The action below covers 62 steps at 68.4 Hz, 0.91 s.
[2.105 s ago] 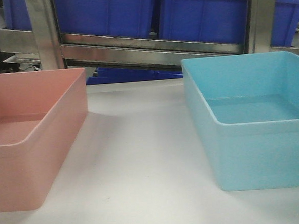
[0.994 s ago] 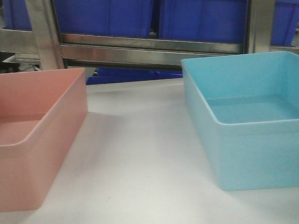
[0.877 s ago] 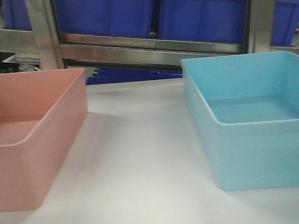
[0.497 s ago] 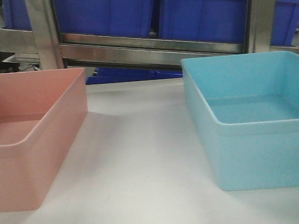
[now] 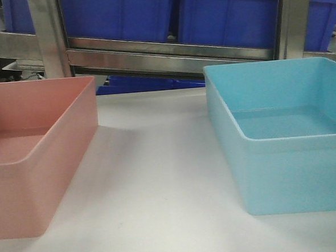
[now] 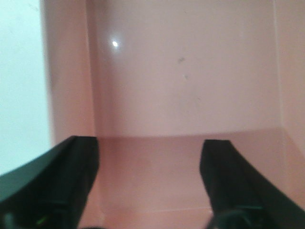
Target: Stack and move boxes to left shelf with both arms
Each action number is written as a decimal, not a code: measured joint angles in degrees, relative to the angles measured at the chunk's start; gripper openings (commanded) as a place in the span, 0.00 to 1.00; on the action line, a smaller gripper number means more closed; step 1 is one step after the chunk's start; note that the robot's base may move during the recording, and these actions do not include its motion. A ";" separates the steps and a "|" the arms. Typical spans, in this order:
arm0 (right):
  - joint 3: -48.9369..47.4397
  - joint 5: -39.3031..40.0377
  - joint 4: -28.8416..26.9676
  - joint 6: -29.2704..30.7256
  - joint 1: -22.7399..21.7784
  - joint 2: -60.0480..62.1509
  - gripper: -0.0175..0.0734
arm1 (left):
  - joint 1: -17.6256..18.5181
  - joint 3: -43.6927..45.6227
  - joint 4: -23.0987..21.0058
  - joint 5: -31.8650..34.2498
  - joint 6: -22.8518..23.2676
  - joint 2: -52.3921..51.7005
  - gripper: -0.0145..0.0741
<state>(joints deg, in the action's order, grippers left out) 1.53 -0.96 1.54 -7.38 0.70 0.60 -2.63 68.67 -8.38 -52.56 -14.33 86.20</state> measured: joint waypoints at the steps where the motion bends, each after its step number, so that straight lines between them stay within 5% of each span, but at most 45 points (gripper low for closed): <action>1: 0.00 0.00 0.00 0.00 0.00 0.00 0.25 | -0.45 0.93 0.00 -0.59 -0.29 0.62 0.65; 29: 0.00 0.00 0.00 0.00 0.00 0.00 0.25 | -6.79 11.07 1.77 -6.65 -2.45 15.18 0.65; 37: 0.00 0.00 0.00 0.00 0.00 0.00 0.25 | -6.79 11.41 1.88 -6.65 -2.45 18.73 0.54; 52: 0.00 0.00 0.00 0.00 0.00 0.00 0.25 | -6.79 11.41 2.78 -5.80 -2.45 23.43 0.13; 62: 0.00 0.00 0.00 0.00 0.00 0.00 0.25 | -6.79 11.49 3.00 -5.80 -2.45 23.66 0.16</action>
<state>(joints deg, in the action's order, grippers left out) 1.53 -0.96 1.54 -7.38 0.70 0.60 -9.43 80.16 -5.38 -58.36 -16.78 109.86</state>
